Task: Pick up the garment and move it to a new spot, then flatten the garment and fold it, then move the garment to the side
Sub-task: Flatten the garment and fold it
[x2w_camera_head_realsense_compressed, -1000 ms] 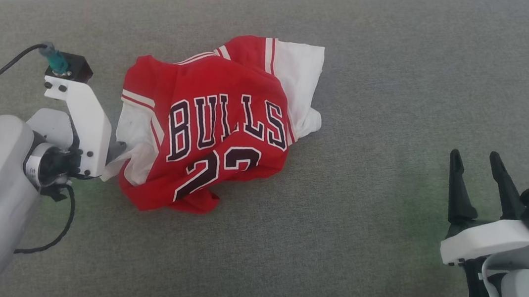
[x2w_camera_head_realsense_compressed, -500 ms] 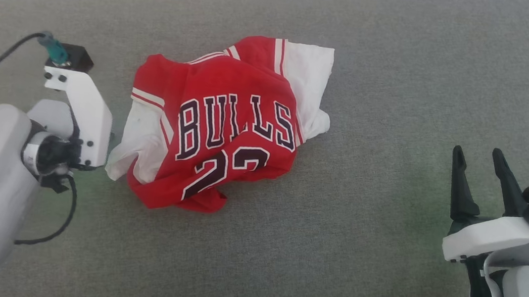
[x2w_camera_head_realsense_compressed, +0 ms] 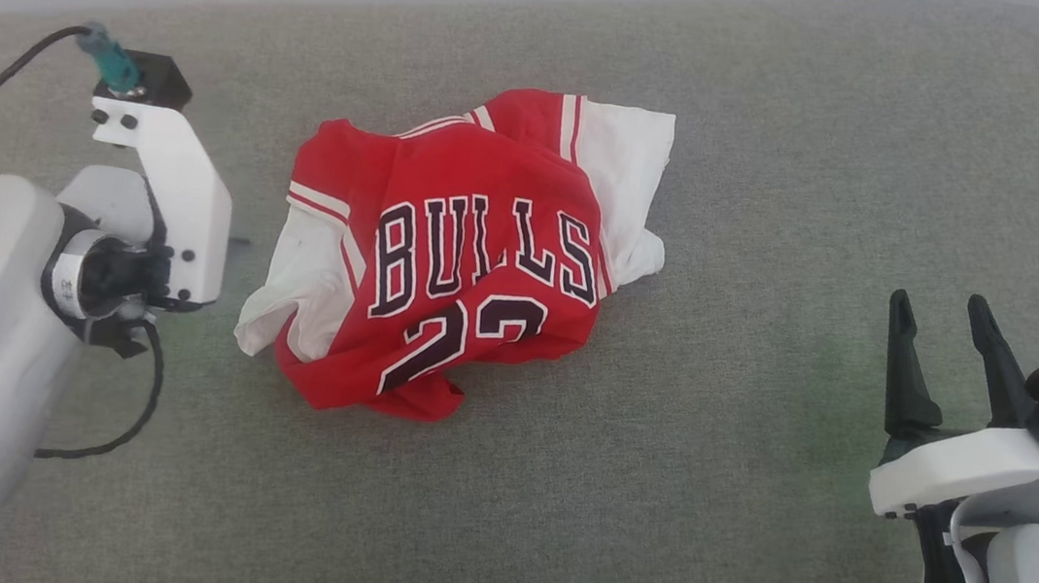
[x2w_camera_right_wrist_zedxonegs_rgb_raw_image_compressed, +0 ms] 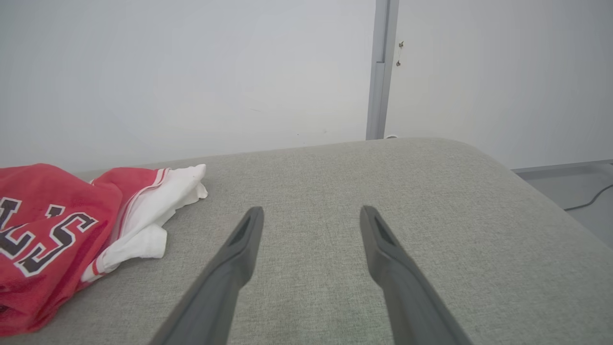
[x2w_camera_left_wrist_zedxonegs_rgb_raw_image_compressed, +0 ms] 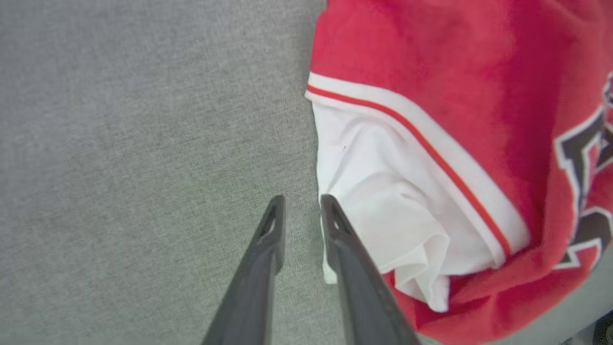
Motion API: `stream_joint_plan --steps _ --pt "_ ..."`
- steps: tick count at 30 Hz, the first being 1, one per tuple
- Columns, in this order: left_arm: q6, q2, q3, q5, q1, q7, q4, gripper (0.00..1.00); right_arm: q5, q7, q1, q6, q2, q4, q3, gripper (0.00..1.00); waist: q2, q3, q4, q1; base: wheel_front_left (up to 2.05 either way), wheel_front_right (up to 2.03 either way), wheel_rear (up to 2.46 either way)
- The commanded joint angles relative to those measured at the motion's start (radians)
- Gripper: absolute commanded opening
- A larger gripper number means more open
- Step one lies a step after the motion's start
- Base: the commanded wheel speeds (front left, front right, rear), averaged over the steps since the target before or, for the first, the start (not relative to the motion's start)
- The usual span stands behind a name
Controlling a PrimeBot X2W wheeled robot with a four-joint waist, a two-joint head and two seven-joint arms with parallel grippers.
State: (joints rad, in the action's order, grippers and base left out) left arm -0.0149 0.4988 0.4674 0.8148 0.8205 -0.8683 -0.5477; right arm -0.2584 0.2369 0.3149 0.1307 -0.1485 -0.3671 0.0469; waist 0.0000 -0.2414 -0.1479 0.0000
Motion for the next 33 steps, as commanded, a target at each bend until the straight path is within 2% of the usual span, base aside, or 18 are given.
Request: stream_joint_plan --steps 1,8,16,24,26,33 --pt "-0.01 -0.008 0.007 0.014 -0.012 -0.029 0.02 1.0 0.002 0.0 -0.004 0.0 0.0 -0.003 -0.001 1.0 0.0 0.003 0.0 0.0 0.0 0.0 0.0" --pt "-0.063 0.012 0.057 -0.01 -0.043 -0.145 0.111 1.0 -0.003 -0.002 -0.007 0.0 -0.001 0.0 -0.008 1.0 0.0 0.001 -0.005 0.0 0.0 0.0 0.0" --pt "-0.098 0.021 0.059 -0.024 -0.062 -0.137 0.104 1.0 -0.007 -0.002 0.0 0.0 -0.002 0.004 -0.02 1.0 0.0 -0.018 -0.02 0.0 0.0 0.0 0.0" --pt "-0.093 -0.009 0.058 -0.001 -0.06 -0.124 0.041 1.0 -0.012 0.003 0.009 0.0 -0.007 0.002 -0.019 1.0 0.0 -0.033 -0.03 0.0 0.0 0.0 0.0" --pt "-0.086 -0.016 0.059 -0.002 -0.055 -0.111 0.024 0.0 -0.01 0.004 0.011 0.0 -0.006 0.003 -0.018 1.0 0.0 -0.036 -0.03 0.0 0.0 0.0 0.0" --pt "-0.061 -0.007 0.06 -0.023 -0.025 -0.052 -0.032 0.0 -0.008 0.007 0.015 0.0 -0.007 -0.001 -0.01 1.0 0.0 -0.042 -0.023 0.0 0.0 0.0 0.0"
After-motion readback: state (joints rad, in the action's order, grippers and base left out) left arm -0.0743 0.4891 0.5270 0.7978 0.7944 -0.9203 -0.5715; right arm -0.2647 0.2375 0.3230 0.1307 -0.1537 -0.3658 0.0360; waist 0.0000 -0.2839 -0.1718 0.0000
